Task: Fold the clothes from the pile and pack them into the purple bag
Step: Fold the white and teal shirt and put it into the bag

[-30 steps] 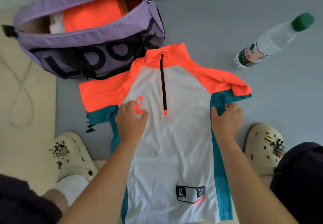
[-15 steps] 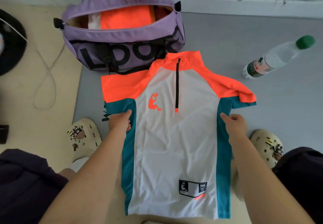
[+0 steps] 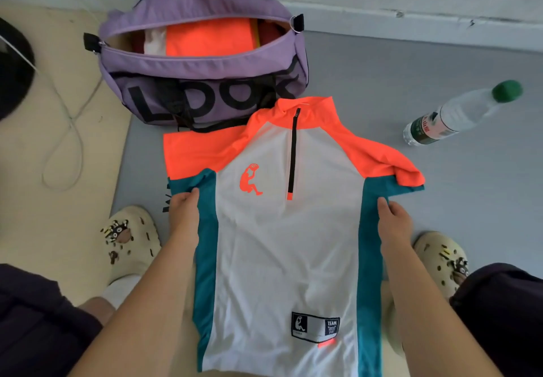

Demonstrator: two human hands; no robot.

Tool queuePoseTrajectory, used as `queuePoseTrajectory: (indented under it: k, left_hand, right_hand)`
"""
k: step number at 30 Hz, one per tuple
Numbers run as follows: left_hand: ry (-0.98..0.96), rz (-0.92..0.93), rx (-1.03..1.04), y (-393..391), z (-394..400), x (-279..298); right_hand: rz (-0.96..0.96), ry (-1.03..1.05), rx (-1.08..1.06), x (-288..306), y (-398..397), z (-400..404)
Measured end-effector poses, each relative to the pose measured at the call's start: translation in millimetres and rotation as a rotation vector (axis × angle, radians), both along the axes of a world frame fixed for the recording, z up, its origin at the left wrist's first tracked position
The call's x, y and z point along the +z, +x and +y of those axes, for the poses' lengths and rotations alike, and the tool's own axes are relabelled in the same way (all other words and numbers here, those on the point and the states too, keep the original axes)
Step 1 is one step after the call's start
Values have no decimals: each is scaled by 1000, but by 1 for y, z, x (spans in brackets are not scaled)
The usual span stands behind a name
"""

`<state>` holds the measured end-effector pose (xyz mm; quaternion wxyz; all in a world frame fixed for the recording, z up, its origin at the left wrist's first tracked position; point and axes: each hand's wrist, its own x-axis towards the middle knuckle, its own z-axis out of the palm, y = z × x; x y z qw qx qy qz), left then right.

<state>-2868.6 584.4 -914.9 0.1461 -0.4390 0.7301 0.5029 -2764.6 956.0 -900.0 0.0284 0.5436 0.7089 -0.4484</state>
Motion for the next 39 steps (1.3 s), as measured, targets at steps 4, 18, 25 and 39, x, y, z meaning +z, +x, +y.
queuePoseTrajectory:
  k: [4, 18, 25, 39]
  left_hand:
    - [85, -157, -154, -1, -6, 3]
    - [10, 254, -221, -29, -6, 40]
    - [293, 152, -495, -46, -9, 51]
    - [8, 256, -464, -63, 10, 50]
  right_hand:
    - [-31, -118, 32, 3, 2, -1]
    - [200, 26, 22, 39, -30, 20]
    - [253, -229, 343, 51, -51, 21]
    - [274, -79, 278, 48, -69, 22]
